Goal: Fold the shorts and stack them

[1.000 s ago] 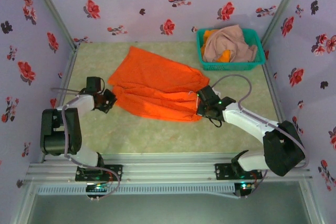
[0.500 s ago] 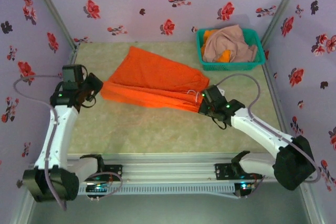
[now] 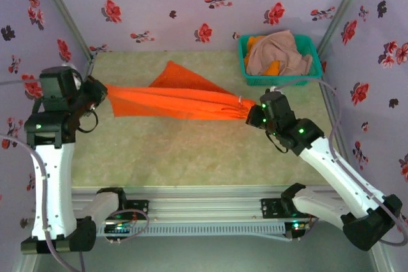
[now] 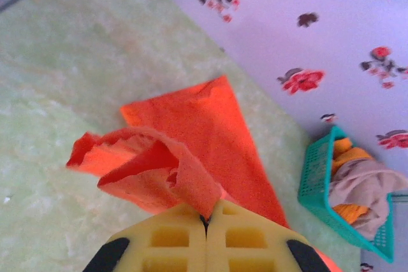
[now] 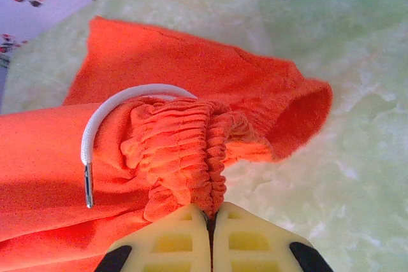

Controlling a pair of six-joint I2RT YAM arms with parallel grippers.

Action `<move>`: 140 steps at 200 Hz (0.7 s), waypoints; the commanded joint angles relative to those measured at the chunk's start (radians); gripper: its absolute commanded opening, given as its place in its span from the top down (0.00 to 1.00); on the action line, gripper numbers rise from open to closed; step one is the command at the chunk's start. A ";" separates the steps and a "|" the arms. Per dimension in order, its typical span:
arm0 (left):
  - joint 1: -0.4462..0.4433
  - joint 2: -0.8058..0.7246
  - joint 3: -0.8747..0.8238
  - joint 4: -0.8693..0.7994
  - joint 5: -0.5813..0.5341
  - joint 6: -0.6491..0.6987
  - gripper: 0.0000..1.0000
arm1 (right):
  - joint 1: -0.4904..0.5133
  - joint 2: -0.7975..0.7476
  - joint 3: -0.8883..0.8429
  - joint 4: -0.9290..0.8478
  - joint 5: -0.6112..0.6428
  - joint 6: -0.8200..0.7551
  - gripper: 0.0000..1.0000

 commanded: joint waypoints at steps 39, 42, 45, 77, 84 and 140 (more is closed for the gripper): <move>0.009 -0.012 0.215 -0.103 -0.051 0.077 1.00 | 0.001 -0.087 0.022 -0.076 -0.073 0.005 1.00; 0.008 -0.011 0.216 -0.106 -0.051 0.078 1.00 | 0.001 -0.087 0.019 -0.080 -0.077 0.010 1.00; 0.009 -0.010 0.216 -0.107 -0.049 0.078 1.00 | 0.001 -0.086 0.014 -0.086 -0.079 0.014 1.00; 0.007 -0.013 0.128 -0.088 -0.044 0.084 1.00 | 0.003 -0.085 -0.076 -0.084 -0.121 0.061 1.00; 0.008 -0.014 0.101 -0.080 -0.041 0.084 1.00 | 0.004 -0.081 -0.098 -0.074 -0.136 0.067 1.00; 0.008 -0.006 -0.117 0.043 -0.021 0.065 1.00 | 0.020 -0.042 -0.174 -0.039 -0.195 0.153 1.00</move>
